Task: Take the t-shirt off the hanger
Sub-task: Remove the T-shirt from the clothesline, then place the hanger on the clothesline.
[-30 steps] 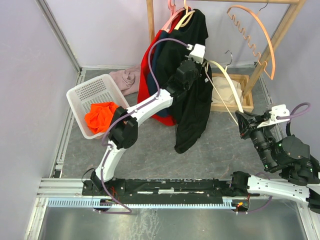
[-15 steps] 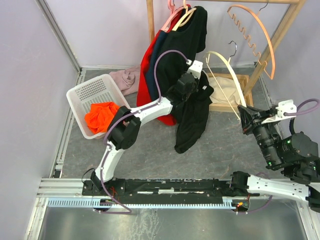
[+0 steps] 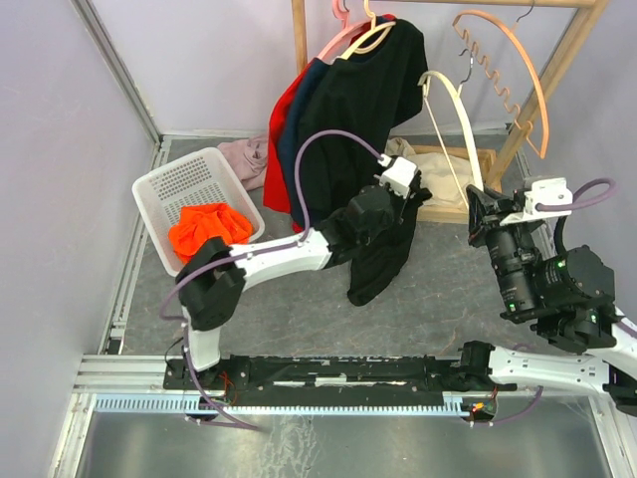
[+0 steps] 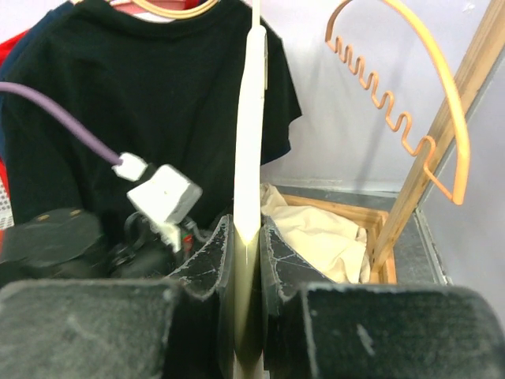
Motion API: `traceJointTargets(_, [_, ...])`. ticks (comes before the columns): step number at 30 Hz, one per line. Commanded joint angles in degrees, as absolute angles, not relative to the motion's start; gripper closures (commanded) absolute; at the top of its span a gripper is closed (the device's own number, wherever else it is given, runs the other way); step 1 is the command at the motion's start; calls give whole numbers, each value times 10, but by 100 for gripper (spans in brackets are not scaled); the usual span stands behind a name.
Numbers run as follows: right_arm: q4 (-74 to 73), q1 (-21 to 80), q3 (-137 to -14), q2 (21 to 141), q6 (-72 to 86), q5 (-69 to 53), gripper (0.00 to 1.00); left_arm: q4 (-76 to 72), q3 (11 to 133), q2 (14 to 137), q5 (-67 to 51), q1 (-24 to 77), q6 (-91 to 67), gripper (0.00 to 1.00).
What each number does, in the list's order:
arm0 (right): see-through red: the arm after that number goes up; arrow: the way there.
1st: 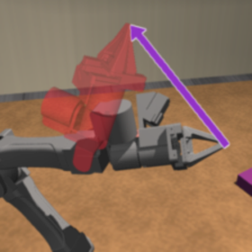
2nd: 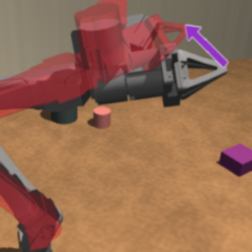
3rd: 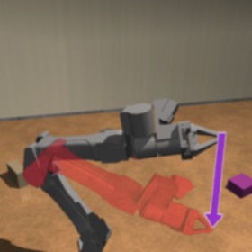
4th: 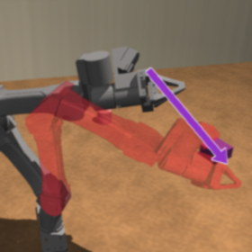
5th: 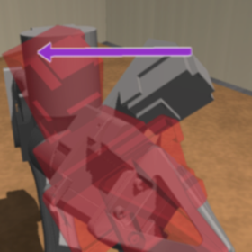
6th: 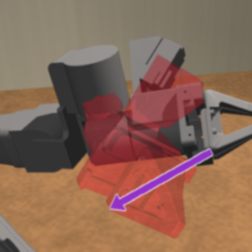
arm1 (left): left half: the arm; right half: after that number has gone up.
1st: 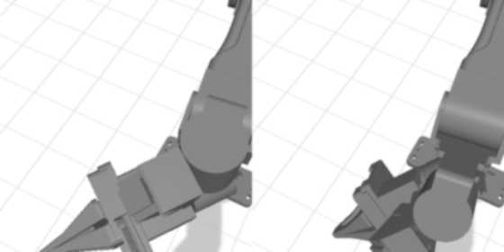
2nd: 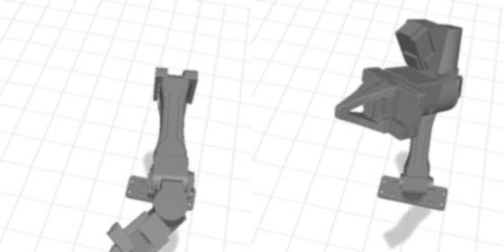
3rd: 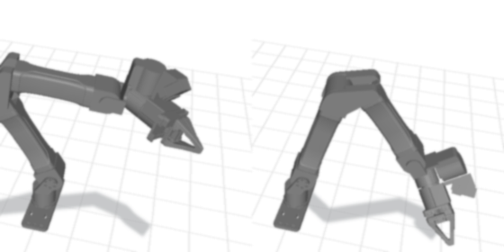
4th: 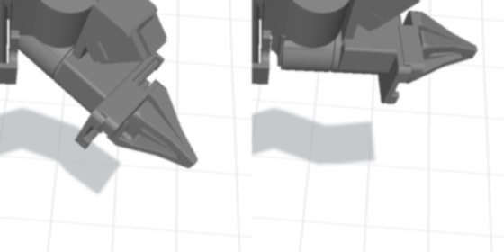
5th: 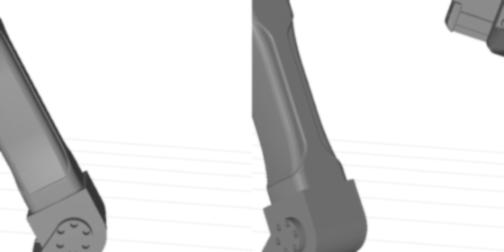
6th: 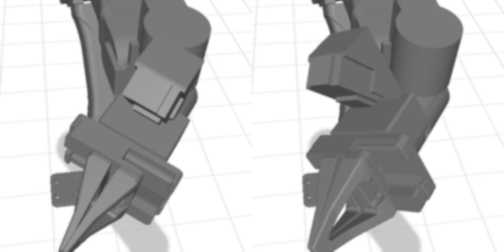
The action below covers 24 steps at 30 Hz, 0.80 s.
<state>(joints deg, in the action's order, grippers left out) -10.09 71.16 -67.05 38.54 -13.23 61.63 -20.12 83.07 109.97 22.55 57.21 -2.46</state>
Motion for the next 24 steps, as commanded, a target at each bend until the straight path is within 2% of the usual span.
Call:
traceJointTargets(1, [-5, 713, -716, 416, -204, 642, 99, -248, 786, 997, 254, 599, -42, 97])
traceJointTargets(6, [43, 712, -740, 457, -263, 658, 99, -247, 717, 930, 279, 633, -56, 97])
traceJointTargets(15, [3, 686, -789, 501, -263, 665, 99, -243, 637, 853, 300, 671, -73, 97])
traceJointTargets(24, [-113, 537, -824, 575, -129, 580, 99, -244, 572, 783, 318, 691, -90, 97])
